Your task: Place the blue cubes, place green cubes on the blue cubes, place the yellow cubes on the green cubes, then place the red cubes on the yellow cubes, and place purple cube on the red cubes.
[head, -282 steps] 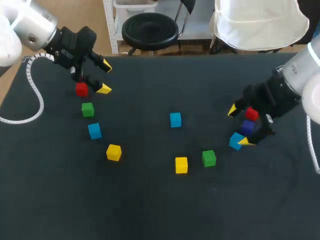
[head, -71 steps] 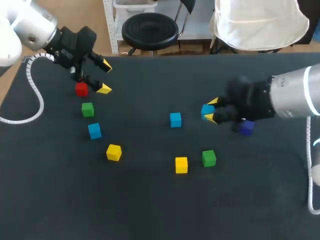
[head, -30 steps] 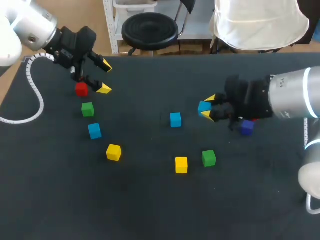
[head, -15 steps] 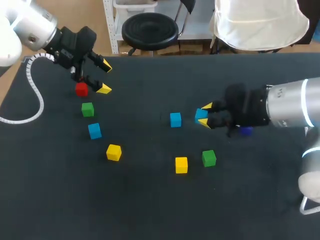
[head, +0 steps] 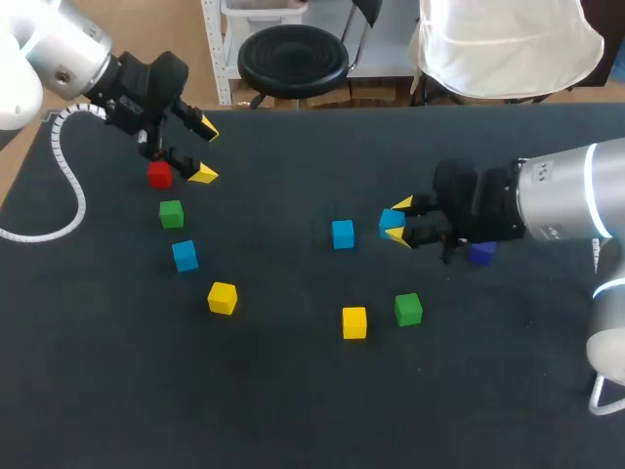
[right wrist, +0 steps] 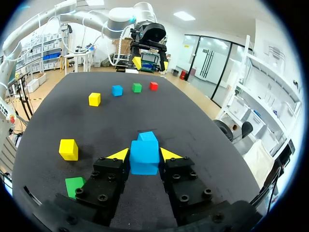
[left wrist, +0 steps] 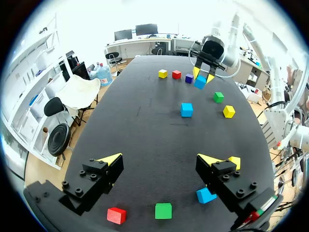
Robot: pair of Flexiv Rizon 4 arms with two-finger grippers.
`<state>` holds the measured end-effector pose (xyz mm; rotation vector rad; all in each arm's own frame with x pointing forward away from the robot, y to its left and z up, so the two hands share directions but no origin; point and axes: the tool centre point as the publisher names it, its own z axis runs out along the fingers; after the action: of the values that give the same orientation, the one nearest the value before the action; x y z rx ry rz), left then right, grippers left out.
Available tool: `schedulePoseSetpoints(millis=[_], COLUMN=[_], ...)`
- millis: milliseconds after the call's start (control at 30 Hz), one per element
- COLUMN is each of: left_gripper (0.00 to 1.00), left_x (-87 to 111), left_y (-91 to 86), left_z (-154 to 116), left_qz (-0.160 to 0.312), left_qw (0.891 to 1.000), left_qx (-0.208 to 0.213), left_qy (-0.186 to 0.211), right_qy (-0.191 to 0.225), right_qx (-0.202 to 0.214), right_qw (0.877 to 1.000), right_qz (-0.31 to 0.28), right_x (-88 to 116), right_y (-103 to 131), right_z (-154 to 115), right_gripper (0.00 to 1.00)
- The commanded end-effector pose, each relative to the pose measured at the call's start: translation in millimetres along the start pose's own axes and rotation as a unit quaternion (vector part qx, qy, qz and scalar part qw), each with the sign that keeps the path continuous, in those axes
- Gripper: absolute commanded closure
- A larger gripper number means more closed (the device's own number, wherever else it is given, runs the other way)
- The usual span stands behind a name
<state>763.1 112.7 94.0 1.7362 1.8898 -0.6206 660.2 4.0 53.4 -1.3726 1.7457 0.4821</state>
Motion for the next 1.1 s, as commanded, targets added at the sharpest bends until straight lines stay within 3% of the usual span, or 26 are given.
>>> schedulePoseSetpoints(millis=[33,233,633,967,1100], left_gripper=[0.0,0.0,0.0,0.0,0.0], left_x=[0.1,0.1,0.1,0.1,0.1], left_y=[-1.2,-1.2,-1.2,-1.2,-1.2], left_z=[0.0,0.0,0.0,0.0,0.0], left_qz=[0.0,0.0,0.0,0.0,0.0], left_qw=[1.0,1.0,1.0,1.0,1.0], left_qx=[-0.001,-0.001,-0.001,-0.001,-0.001], left_qy=[0.0,0.0,0.0,0.0,0.0], right_qy=[0.0,0.0,0.005,-0.053,-0.015], right_qx=[-0.184,-0.189,-0.246,-0.302,-0.32], right_qw=[0.983,0.982,0.968,0.949,0.945], right_qz=[0.001,0.004,0.053,0.071,0.059], right_x=[0.0,0.7,-3.4,-1.7,-2.2], right_y=[-4.2,-3.8,-10.8,-14.5,-10.4], right_z=[-1.2,-0.1,-8.3,-9.2,-3.8], right_gripper=[1.0,1.0,1.0,1.0,1.0])
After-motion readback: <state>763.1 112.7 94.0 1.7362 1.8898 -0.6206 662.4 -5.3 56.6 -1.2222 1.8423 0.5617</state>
